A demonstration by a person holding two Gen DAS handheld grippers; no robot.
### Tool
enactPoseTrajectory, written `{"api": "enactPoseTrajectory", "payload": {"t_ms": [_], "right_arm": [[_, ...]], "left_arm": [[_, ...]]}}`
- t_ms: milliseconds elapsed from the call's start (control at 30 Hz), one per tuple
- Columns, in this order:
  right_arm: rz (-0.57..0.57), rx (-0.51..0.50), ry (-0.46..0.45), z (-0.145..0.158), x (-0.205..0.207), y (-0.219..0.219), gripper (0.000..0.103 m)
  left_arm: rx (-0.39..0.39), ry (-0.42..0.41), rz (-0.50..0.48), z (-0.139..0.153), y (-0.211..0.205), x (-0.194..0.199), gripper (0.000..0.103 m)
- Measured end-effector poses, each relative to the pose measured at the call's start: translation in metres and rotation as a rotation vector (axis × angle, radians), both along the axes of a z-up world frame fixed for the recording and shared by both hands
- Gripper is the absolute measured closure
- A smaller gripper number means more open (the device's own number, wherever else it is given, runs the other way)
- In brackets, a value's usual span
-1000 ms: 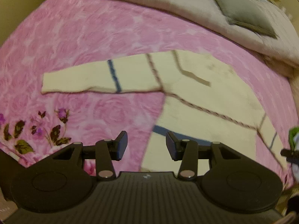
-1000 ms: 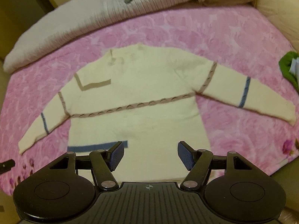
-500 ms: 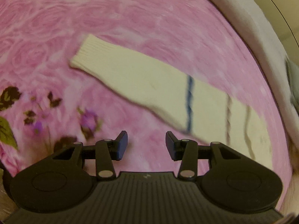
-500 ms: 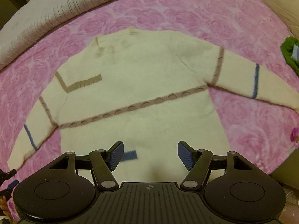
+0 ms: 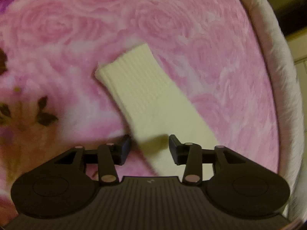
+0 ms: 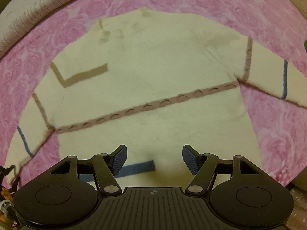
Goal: Fold clothes
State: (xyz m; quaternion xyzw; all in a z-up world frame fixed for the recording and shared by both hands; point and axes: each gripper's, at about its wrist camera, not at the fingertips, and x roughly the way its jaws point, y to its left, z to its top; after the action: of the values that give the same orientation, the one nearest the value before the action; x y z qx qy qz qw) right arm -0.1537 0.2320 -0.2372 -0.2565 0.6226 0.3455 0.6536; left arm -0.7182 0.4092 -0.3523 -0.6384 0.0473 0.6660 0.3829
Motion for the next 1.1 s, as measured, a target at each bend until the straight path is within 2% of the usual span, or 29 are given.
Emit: {"api": "enactPoseTrajectory", "payload": {"t_ms": [67, 167, 200, 300, 367, 433, 533, 633, 700, 800, 833, 867, 933, 1000, 1100], "right_arm": [[-0.014, -0.006, 0.004, -0.004, 0.005, -0.002, 0.035], [-0.017, -0.008, 0.003, -0.008, 0.013, -0.003, 0.035], [-0.015, -0.007, 0.0, -0.01, 0.016, -0.003, 0.035], [-0.002, -0.004, -0.021, -0.013, 0.026, -0.007, 0.035], [-0.001, -0.005, -0.04, -0.018, 0.038, -0.013, 0.035], [-0.007, -0.011, -0.055, -0.023, 0.05, -0.022, 0.035], [-0.066, -0.019, -0.055, -0.027, 0.074, -0.042, 0.035], [-0.121, -0.014, -0.057, -0.021, 0.096, -0.064, 0.035], [-0.151, -0.009, -0.061, -0.015, 0.109, -0.078, 0.035], [-0.19, 0.012, -0.075, -0.005, 0.131, -0.096, 0.035], [-0.202, 0.017, -0.078, -0.003, 0.136, -0.101, 0.035], [-0.216, 0.023, -0.082, -0.002, 0.142, -0.106, 0.035], [-0.24, 0.033, -0.088, 0.001, 0.154, -0.115, 0.035], [-0.251, 0.045, -0.091, 0.003, 0.163, -0.123, 0.035], [-0.259, 0.072, -0.081, 0.002, 0.171, -0.133, 0.035]], "left_arm": [[0.012, 0.016, -0.006, 0.0, -0.001, 0.002, 0.07], [0.026, 0.047, -0.039, 0.001, -0.003, 0.003, 0.09], [0.033, 0.052, -0.05, 0.001, -0.003, 0.002, 0.094], [0.054, 0.08, -0.093, 0.004, -0.002, 0.002, 0.099], [0.074, 0.136, -0.145, 0.014, 0.001, 0.011, 0.099], [0.13, 0.206, -0.214, 0.034, 0.005, 0.028, 0.1], [0.26, 0.305, -0.394, 0.081, 0.007, 0.076, 0.1], [0.428, 0.319, -0.632, 0.133, -0.012, 0.153, 0.1], [0.534, 0.253, -0.787, 0.159, -0.036, 0.213, 0.1], [0.602, 0.053, -1.024, 0.167, -0.072, 0.3, 0.095], [0.597, -0.009, -1.092, 0.163, -0.084, 0.328, 0.091], [0.554, -0.044, -1.143, 0.15, -0.095, 0.354, 0.088], [0.436, -0.068, -1.232, 0.122, -0.114, 0.397, 0.089], [0.33, -0.041, -1.301, 0.099, -0.13, 0.42, 0.089], [0.245, 0.019, -1.315, 0.082, -0.137, 0.412, 0.089]]}}
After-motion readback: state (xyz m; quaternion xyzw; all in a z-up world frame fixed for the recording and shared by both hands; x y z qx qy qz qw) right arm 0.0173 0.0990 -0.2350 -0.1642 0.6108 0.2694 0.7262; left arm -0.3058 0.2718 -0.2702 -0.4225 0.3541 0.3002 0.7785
